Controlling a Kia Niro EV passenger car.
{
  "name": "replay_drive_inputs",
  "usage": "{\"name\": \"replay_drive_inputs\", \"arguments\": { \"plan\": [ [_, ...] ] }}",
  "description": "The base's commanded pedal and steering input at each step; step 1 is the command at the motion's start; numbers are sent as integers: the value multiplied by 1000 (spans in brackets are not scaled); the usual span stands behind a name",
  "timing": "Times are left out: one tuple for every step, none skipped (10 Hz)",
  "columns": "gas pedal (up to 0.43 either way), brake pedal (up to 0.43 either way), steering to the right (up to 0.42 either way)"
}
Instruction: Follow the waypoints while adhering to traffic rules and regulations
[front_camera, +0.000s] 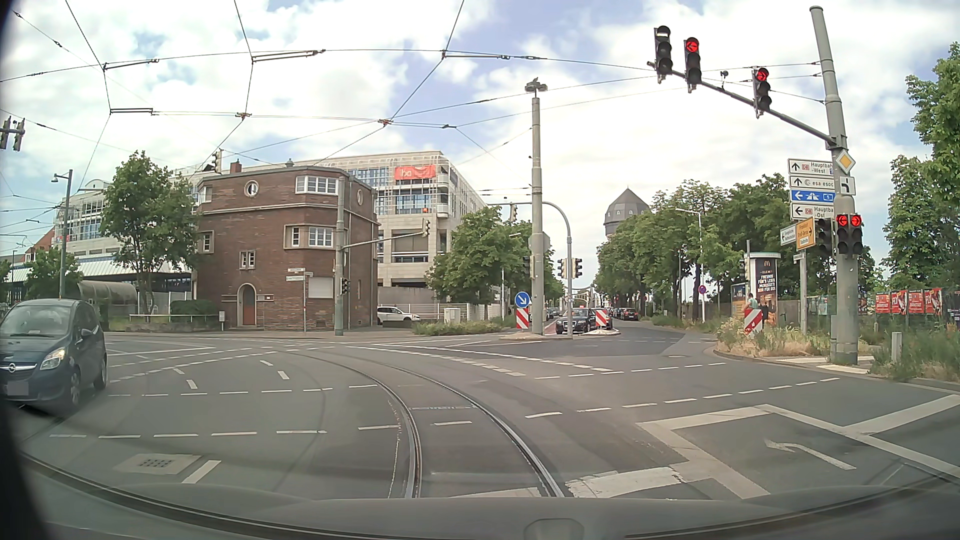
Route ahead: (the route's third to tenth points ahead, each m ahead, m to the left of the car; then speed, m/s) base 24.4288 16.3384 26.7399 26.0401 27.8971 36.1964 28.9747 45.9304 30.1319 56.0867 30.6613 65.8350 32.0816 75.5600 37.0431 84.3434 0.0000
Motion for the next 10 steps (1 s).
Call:
{"name": "replay_drive_inputs", "arguments": {
  "plan": [
    [0, 238, -110],
    [0, 238, -110],
    [0, 238, -110],
    [0, 238, -110],
    [0, 238, -110],
    [0, 238, -110],
    [0, 238, -110],
    [0, 238, -109],
    [0, 238, -110],
    [0, 238, -110]
  ]
}}
